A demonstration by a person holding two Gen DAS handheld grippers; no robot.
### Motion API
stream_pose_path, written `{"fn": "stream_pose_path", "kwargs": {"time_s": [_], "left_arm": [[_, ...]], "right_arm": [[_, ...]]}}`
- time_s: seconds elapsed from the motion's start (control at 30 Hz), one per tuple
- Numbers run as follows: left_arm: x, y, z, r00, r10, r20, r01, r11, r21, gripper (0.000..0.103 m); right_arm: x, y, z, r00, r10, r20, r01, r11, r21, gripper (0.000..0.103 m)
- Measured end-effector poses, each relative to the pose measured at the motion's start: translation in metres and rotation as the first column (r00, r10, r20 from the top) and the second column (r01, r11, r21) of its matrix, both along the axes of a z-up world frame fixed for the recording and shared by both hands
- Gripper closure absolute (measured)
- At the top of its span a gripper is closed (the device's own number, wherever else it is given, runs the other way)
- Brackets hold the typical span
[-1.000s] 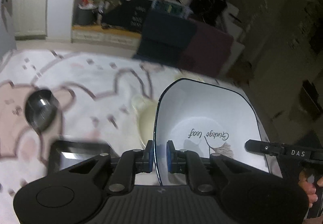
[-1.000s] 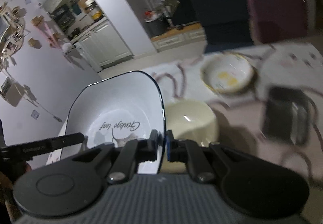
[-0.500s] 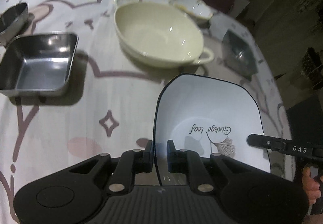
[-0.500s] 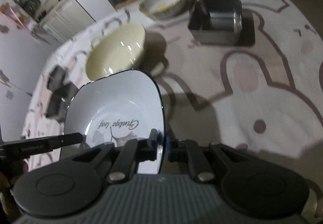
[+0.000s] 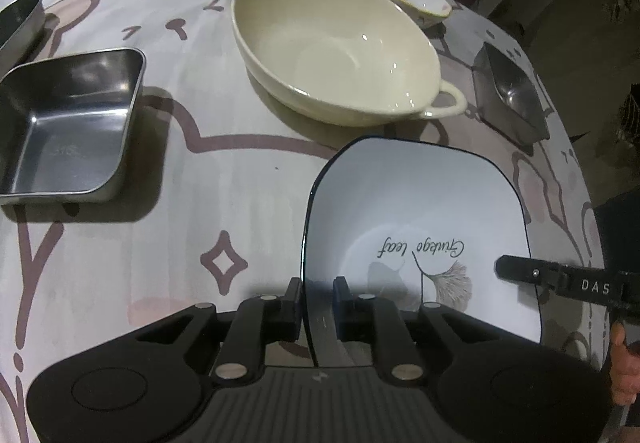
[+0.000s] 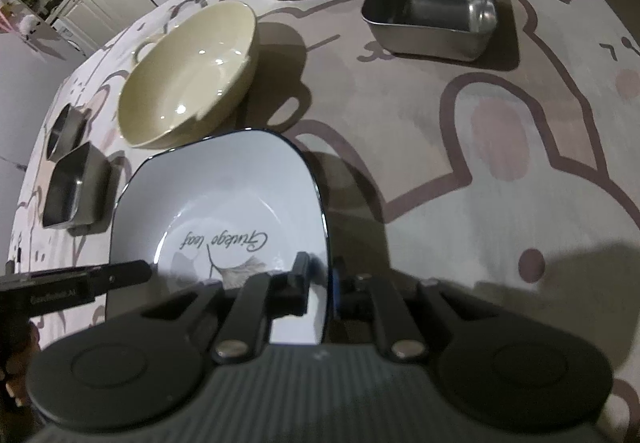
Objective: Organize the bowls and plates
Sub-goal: 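Lower the white plate onto the cloth and open both tools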
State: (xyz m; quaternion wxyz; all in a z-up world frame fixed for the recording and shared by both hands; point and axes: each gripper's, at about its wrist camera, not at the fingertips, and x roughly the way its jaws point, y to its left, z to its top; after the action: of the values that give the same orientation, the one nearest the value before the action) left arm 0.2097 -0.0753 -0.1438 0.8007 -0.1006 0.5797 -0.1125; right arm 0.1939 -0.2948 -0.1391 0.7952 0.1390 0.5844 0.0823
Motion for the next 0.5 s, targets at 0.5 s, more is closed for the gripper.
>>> {"fn": "stream_pose_path", "kwargs": {"time_s": [0.5], "left_arm": [[-0.0002, -0.0058, 0.0004, 0.997, -0.076, 0.031, 0.075, 0.996, 0.038, 0.086]], "right_arm": [[-0.0015, 0.0008, -0.0059, 1.0, 0.016, -0.012, -0.016, 1.0, -0.023, 0.086]]}}
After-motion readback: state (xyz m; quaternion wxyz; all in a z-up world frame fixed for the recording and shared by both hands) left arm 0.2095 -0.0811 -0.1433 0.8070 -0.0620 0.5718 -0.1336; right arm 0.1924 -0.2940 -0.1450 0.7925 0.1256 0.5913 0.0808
